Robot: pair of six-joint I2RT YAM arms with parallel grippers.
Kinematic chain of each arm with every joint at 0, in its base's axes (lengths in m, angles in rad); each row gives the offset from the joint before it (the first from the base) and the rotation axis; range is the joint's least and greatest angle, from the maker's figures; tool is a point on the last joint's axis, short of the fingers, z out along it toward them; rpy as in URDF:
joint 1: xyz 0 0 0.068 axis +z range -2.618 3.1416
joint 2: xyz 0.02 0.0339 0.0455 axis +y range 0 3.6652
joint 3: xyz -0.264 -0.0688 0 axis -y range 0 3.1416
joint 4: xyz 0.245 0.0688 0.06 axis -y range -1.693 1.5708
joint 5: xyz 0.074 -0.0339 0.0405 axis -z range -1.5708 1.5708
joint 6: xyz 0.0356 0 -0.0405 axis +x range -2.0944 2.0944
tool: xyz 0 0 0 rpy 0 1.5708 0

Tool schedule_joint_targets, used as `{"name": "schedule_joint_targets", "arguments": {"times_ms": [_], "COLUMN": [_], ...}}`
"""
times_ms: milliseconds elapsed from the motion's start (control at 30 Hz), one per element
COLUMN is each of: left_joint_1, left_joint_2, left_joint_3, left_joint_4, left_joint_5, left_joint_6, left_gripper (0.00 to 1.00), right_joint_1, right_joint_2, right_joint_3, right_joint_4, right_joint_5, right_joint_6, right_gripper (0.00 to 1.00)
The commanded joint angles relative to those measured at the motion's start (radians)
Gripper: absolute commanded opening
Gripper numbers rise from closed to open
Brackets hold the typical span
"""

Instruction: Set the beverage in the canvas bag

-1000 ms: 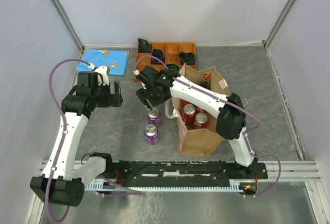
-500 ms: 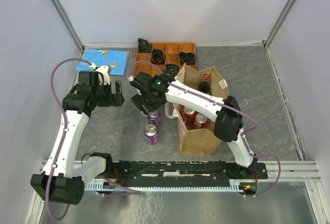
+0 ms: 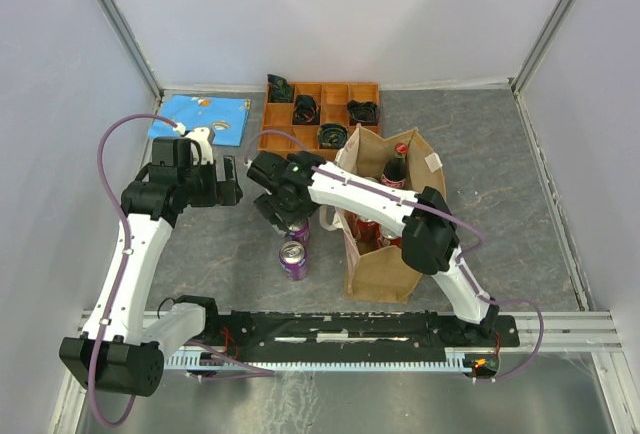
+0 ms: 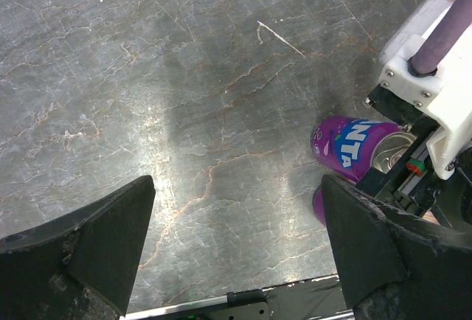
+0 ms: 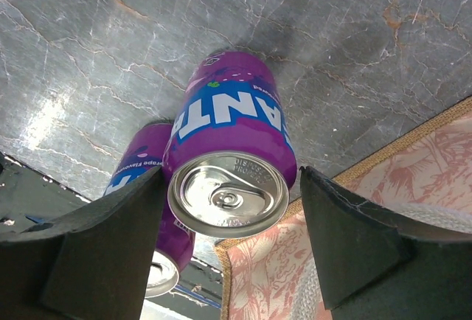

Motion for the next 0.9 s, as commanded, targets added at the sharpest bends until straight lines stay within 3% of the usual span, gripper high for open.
{"name": "schedule_joint_targets", "arguments": {"times_ms": [0, 67, 300, 867], "left_joint_1": [0.009, 0.008, 0.008, 0.008], "left_joint_2": [-0.014, -0.014, -0.009, 0.031], "left_joint_3": [0.012, 0.011, 0.012, 0.048], "left_joint_4": [0.019, 0.021, 0.026, 0.048], "left_joint_5": [0.025, 0.027, 0.032, 0.079], "left_joint_6": [-0.034, -0.034, -0.03, -0.021], "left_gripper": [1.0, 0.99, 1.0, 0.99], "right_joint_1": [0.005, 0.004, 0.005, -0.001], "right_joint_2": [0.007, 0.008, -0.011, -0.152], "right_joint_3": [0.03, 0.031, 0.061, 0.442], "right_joint_4": [-0.019, -0.02, -0.042, -0.006], "right_joint_5": [0.032, 0.034, 0.055, 0.142], "right_joint_6": [0.007, 0.007, 0.005, 0.0], "right_gripper": [0.8, 0.74, 0.37, 0.0]}}
